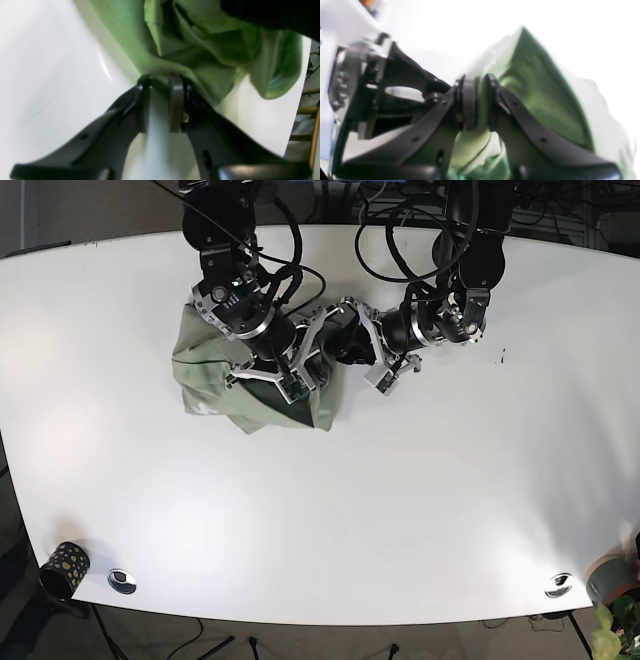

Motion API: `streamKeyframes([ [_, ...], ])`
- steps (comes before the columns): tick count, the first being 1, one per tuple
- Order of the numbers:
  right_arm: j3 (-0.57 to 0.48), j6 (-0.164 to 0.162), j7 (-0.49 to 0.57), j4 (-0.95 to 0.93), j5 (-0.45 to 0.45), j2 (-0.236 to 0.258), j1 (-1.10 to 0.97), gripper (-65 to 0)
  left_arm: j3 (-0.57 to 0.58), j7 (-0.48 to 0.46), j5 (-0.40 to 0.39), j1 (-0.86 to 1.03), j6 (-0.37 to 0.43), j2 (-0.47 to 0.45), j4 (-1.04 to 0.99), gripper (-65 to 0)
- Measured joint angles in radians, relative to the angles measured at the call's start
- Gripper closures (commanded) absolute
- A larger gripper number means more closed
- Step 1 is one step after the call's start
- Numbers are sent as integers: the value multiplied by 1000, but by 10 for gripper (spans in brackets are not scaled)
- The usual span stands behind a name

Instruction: Fold the T-shirt properly

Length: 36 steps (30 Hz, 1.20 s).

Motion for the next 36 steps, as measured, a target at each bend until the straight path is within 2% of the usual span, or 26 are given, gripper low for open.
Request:
streamKeyframes([
  [5, -2, 3, -6, -48, -6, -36, 41, -63, 0, 1, -2, 0, 0, 0, 0, -113],
  [14, -51, 2, -6, -140, -3, -39, 113, -73, -5, 16, 10, 32, 1, -6, 49, -110],
  [16, -52, 0, -3, -164, -6, -38, 116, -111, -14, 27, 14, 52, 1, -16, 85, -110],
  [21, -52, 2, -6, -185, -3, -38, 112, -327, -50, 42, 29, 82, 2, -41, 166, -110],
  [23, -52, 2, -6, -183, -3, -39, 113, -365, -58, 41, 28, 85, 3, -63, 187, -110],
  [26, -50, 0, -11, -141, 4, -37, 100, -363, -89, 40, 28, 101, 1, -87, 215, -110],
  [28, -42, -6, -13, -88, 53, -34, 86, -368, -125, 39, 24, 115, 1, -105, 237, -110],
  [30, -20, 5, -9, -40, 93, -32, 73, -369, -158, 42, 24, 124, 0, -128, 246, -110],
  [36, 167, -6, -69, 56, 174, -14, 56, -366, -216, 42, 32, 116, 4, -188, 260, -111],
])
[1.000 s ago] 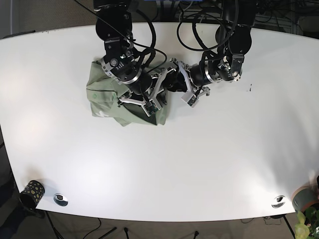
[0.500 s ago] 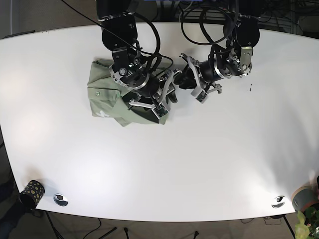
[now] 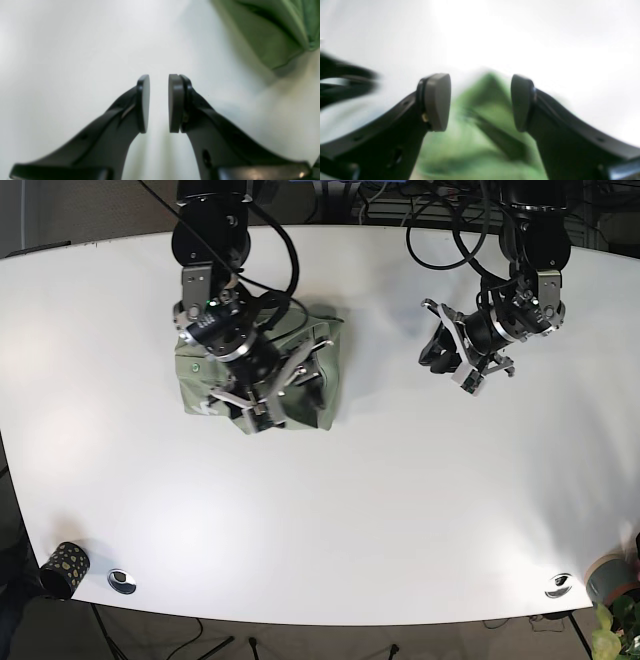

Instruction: Fold the T-shirt properly

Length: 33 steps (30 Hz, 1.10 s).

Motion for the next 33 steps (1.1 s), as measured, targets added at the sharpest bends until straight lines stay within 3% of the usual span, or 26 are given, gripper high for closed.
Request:
streamKeyframes([
  [8, 301, 8, -93, 28, 304, 96, -5, -363, 19, 6, 3, -3, 0, -8, 32, -113],
  [12, 410, 0, -104, -11, 374, 155, -7, -347, 93, 14, 11, -60, 1, 32, 60, -113],
  [19, 451, 0, -111, -112, 378, 194, -13, -190, 278, 4, 3, -151, 0, 143, 79, -114],
  [24, 443, 4, -111, -127, 399, 198, -61, -187, 425, -3, 0, -182, 97, 172, 33, -114],
  [29, 443, 4, -110, -127, 398, 169, -113, -185, 452, 4, 0, -164, 106, 196, 19, -114],
  [33, 441, 58, -110, -127, 398, 157, -159, -185, 453, -1, 14, -166, 110, 188, 12, -114],
])
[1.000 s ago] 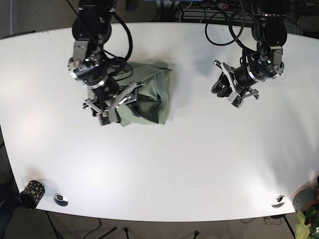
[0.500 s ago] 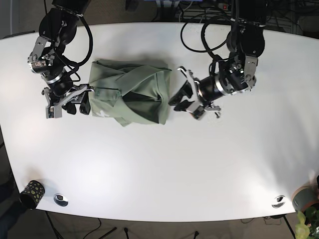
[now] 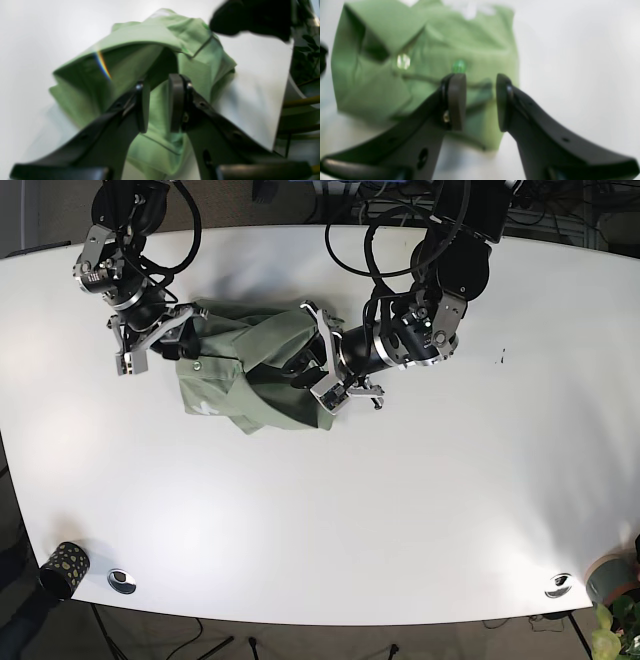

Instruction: Fold the T-shirt properly

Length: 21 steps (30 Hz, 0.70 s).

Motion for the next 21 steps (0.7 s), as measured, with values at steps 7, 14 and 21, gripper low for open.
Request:
streamKeyframes([
  [7, 2, 48, 9, -87, -16, -20, -28, -185, 0, 0, 79, -2, -1, 2, -156, -114],
  [14, 2, 86, 82, -192, 10, -16, -4, -185, -3, -55, 36, -98, -14, 0, -343, -114],
  [21, 0, 94, 99, -214, 26, 16, -8, -185, -37, -68, 3, -124, -35, -58, -370, -114],
])
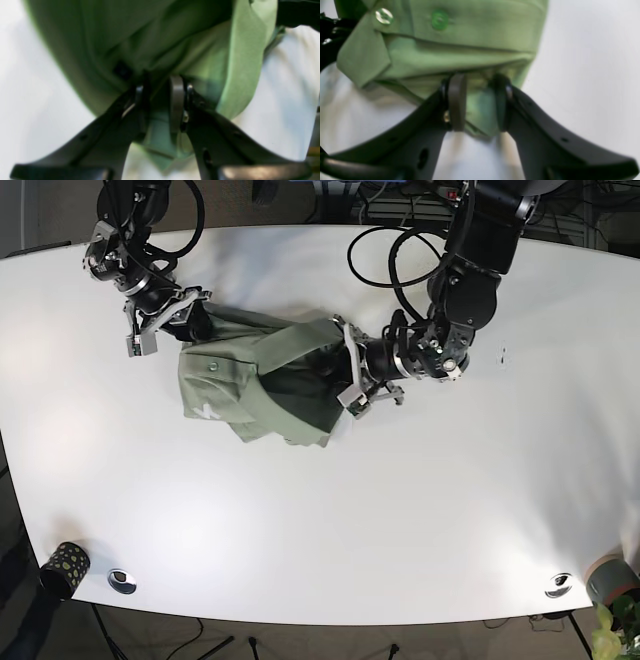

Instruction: Fold the T-shirt properly

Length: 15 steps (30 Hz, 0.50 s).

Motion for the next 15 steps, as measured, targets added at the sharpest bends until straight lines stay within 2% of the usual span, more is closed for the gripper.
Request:
streamKeyframes([
  [7, 4, 6, 5, -12, 0, 18, -3, -185, -101, 64, 61, 10, 20, -61, 110, -114],
  [9, 2, -5, -7, 18, -18, 16, -18, -185, -126, 78, 82, 18, 37, -84, 178, -114],
  [15, 3, -12, -51, 146, -44, 12, -54, -185, -175, 62, 64, 58, 34, -92, 406, -114],
])
